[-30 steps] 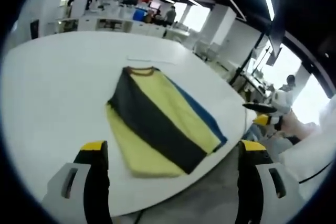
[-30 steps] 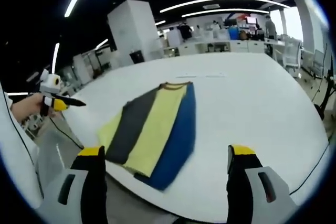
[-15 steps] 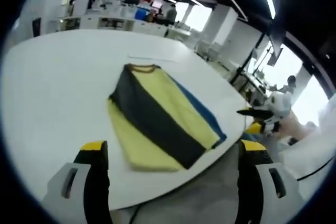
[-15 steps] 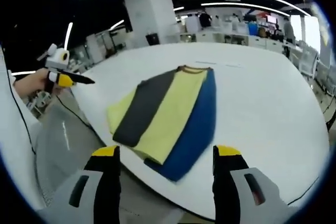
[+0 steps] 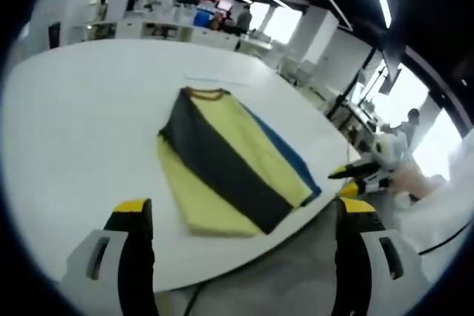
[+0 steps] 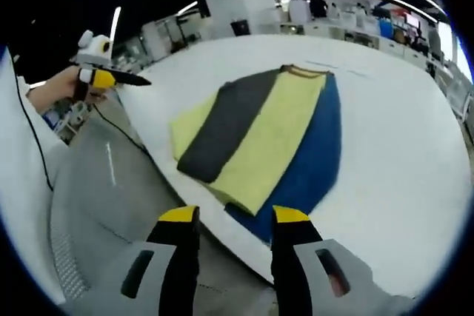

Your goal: Fold the garment on the visible template until the final outline fits inside the template.

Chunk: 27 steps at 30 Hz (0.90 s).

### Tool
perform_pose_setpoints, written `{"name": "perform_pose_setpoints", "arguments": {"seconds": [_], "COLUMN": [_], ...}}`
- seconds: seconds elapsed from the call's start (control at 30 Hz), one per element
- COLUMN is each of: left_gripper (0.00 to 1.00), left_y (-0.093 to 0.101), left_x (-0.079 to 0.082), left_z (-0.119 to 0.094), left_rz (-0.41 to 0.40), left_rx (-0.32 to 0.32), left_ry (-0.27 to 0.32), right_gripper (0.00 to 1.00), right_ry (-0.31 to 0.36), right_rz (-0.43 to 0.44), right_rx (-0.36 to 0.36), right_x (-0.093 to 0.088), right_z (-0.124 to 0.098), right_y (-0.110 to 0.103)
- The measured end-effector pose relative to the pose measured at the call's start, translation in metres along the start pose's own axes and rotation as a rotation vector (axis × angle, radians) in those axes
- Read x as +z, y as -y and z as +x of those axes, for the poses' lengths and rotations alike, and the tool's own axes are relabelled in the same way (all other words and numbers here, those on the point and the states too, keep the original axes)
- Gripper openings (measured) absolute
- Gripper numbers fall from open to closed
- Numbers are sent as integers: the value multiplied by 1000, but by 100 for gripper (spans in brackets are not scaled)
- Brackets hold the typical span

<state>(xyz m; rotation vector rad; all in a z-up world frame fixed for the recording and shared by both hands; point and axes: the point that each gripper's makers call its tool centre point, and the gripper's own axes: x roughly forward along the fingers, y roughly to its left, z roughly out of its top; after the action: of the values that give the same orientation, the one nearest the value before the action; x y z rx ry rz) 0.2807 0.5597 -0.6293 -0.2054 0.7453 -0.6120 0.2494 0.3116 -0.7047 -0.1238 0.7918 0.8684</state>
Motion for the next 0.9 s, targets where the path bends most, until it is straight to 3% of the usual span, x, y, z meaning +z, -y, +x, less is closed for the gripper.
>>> {"name": "perform_pose_setpoints", "arguments": {"seconds": [0.37,0.9], "left_gripper": [100,99], "left_y": [-12,-20], "left_x": [-7,-13], "left_z": [-5,-4], "left_rz": [-26,-54], "left_rx": [20,31], "left_ry": [-6,-15], "right_gripper": [26,16], "right_ry": [-92,-187], "right_rz": [-49,-115], "right_rx": [90,105], "right_x": [-9,-21], "right_z": [23,49], "right_y": [-17,-16]}}
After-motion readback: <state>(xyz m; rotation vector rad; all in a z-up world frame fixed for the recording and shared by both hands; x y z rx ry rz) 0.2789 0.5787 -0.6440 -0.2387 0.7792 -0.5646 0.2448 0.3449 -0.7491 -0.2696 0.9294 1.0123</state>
